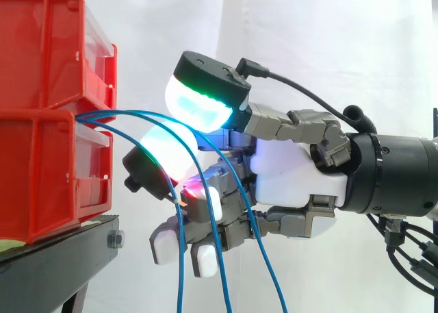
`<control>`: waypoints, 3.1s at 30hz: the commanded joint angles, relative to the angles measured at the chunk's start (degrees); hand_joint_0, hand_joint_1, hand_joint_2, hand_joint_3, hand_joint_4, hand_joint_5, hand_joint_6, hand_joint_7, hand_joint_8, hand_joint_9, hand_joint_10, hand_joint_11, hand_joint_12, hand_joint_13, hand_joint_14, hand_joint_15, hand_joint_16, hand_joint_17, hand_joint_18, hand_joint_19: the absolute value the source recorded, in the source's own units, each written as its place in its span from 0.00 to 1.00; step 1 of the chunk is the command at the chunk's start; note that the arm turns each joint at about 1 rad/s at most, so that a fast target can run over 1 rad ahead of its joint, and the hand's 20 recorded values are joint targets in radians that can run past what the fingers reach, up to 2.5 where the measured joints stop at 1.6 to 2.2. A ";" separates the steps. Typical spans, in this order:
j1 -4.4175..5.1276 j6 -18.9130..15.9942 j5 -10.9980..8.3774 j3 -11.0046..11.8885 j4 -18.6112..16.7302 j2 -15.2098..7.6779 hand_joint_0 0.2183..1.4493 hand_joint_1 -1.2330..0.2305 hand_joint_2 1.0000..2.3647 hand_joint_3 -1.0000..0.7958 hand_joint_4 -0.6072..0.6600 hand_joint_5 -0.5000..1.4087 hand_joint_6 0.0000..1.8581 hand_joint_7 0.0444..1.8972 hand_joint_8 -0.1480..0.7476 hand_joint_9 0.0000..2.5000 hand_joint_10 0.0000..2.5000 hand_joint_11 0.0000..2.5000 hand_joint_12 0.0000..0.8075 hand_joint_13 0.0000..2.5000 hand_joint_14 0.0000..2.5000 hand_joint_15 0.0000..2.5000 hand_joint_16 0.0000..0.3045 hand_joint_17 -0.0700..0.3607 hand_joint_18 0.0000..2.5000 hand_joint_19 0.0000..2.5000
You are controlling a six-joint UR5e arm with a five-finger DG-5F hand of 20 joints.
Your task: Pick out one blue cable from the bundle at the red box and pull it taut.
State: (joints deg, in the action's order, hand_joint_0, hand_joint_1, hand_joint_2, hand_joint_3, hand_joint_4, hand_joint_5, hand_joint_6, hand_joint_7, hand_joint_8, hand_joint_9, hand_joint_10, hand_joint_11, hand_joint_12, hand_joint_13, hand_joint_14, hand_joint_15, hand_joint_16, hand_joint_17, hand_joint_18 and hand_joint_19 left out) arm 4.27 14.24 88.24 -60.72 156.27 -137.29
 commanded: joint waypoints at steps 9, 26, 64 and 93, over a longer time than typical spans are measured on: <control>0.03 0.00 0.00 -0.01 0.00 0.01 0.28 0.43 0.01 0.34 0.50 0.18 0.49 0.47 0.43 0.44 0.01 0.31 0.38 0.33 0.01 0.19 0.15 0.39 0.33 0.27; -0.06 0.00 0.00 -0.01 0.00 -0.08 0.30 0.43 0.01 0.33 0.49 0.19 0.50 0.47 0.43 0.44 0.01 0.31 0.38 0.33 0.01 0.19 0.14 0.39 0.33 0.27; -0.06 -0.18 -0.18 -0.01 5.63 1.15 0.39 0.31 0.01 0.40 0.42 0.19 0.52 0.53 0.43 0.45 0.01 0.32 0.36 0.33 0.01 0.18 0.13 0.38 0.33 0.26; 2.05 -0.53 -11.16 -1.15 29.88 7.39 0.39 0.31 0.01 0.40 0.41 0.19 0.52 0.53 0.43 0.45 0.01 0.32 0.36 0.33 0.01 0.19 0.13 0.38 0.33 0.26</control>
State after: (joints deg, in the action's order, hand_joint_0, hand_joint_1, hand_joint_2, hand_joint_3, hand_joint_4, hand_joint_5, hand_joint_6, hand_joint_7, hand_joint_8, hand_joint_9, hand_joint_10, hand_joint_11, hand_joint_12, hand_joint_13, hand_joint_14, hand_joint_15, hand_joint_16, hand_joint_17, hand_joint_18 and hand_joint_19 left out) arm 5.90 14.32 78.61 -61.82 184.65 -129.92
